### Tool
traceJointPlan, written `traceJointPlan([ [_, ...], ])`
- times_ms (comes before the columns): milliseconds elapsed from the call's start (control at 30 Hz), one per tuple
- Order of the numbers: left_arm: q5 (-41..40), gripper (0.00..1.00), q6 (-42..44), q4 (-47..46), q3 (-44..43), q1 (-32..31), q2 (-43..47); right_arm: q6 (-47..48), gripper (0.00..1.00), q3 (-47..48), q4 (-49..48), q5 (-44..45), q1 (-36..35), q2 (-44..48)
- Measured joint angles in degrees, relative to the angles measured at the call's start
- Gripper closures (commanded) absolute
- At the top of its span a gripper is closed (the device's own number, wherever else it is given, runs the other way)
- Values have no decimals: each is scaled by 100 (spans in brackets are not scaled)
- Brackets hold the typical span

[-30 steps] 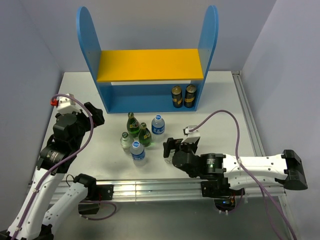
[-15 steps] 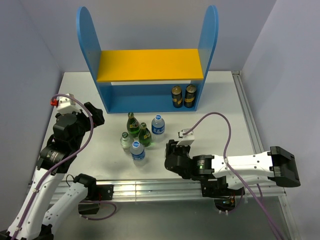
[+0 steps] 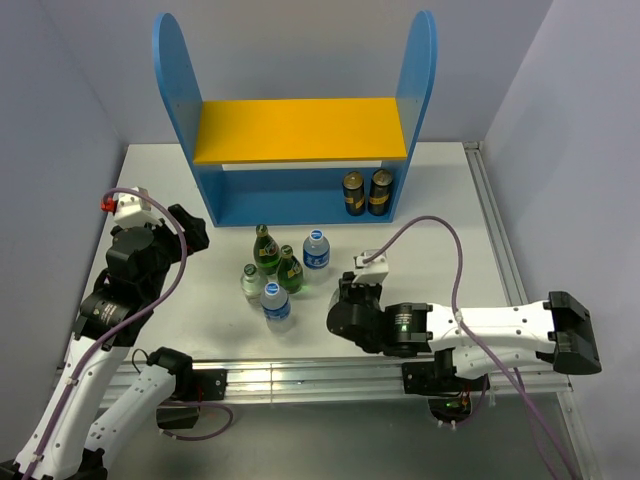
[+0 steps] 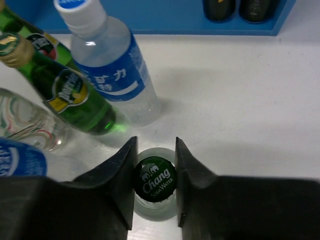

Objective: Place and organize the beverage onto the shelf

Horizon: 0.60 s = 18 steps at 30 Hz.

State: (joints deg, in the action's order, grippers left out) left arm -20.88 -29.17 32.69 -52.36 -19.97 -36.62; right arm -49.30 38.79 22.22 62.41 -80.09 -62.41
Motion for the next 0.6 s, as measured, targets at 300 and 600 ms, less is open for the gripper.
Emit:
traceJointPlan([
  [300, 2, 1, 0, 0, 0, 0, -9, 1665, 100, 1386, 214, -164, 442, 796],
  [600, 4, 1, 0, 0, 0, 0, 4, 3508, 100, 3440, -232, -522, 1899, 531],
])
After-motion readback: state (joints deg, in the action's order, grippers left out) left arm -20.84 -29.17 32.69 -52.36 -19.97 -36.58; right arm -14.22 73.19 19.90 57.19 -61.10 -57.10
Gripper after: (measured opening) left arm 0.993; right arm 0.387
